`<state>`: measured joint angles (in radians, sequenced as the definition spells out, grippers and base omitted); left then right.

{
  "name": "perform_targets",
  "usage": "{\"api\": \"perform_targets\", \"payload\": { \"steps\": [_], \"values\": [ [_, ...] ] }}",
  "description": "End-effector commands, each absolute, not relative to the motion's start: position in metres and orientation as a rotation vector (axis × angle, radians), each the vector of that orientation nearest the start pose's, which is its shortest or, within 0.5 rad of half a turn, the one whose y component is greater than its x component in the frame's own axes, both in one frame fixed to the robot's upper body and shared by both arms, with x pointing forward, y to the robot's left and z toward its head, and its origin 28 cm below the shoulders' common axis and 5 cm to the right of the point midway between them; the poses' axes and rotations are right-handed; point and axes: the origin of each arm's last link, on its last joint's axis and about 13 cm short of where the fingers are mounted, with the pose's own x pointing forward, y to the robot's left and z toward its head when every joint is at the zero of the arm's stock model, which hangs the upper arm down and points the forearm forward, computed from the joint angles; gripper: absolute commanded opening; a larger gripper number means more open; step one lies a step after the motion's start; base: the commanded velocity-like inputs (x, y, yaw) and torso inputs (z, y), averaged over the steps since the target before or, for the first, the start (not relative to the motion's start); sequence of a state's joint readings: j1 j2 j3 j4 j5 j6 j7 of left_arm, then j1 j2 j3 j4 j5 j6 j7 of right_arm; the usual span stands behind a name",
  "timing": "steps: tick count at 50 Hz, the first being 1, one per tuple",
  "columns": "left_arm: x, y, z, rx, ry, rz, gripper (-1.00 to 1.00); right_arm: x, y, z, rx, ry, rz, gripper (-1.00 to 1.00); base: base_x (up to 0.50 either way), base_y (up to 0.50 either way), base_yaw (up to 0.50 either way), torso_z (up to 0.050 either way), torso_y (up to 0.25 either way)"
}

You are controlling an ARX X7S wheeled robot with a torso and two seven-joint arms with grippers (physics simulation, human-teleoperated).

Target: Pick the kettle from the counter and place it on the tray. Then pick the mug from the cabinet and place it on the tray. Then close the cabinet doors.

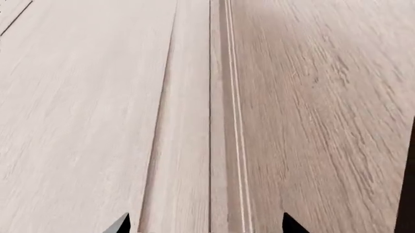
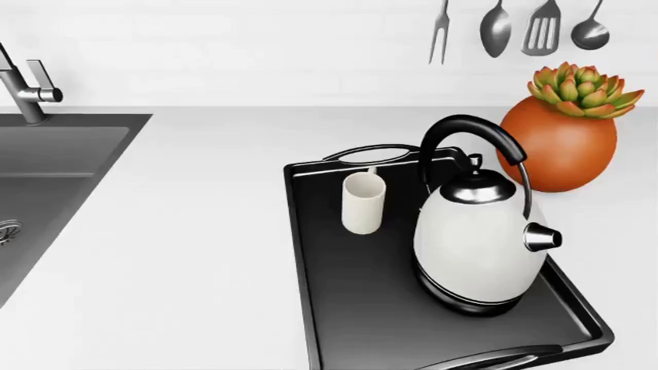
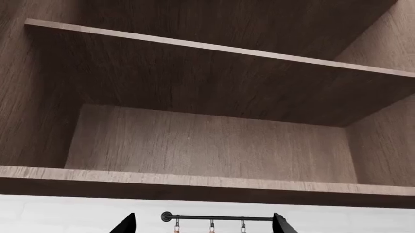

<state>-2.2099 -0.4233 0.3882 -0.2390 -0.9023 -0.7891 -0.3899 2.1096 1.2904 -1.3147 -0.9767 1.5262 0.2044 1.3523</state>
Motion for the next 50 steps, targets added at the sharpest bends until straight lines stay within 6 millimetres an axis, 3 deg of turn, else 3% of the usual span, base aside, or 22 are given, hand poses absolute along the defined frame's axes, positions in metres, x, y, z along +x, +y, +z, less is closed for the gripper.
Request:
{"api": "perform_targets", "payload": {
  "steps": [1, 32, 50],
  "values": [
    [0.203, 0.198, 0.594, -0.061, -0.962, -0.286, 1.00, 0.124, -0.129, 0.353, -0.086, -0.766, -0.161, 1.00, 0.00, 0.00, 0.00, 0.000, 0.000],
    [0.251, 0.133, 0.589, -0.068, -0.808, -0.510, 1.00, 0.125, -0.133, 0.345, -0.083, -0.741, -0.150, 1.00, 0.00, 0.00, 0.00, 0.001, 0.000],
    [0.272, 0.106, 0.570, -0.050, -0.691, -0.603, 1.00, 0.119, -0.138, 0.347, -0.077, -0.749, -0.157, 1.00, 0.00, 0.00, 0.00, 0.001, 0.000]
  ]
}}
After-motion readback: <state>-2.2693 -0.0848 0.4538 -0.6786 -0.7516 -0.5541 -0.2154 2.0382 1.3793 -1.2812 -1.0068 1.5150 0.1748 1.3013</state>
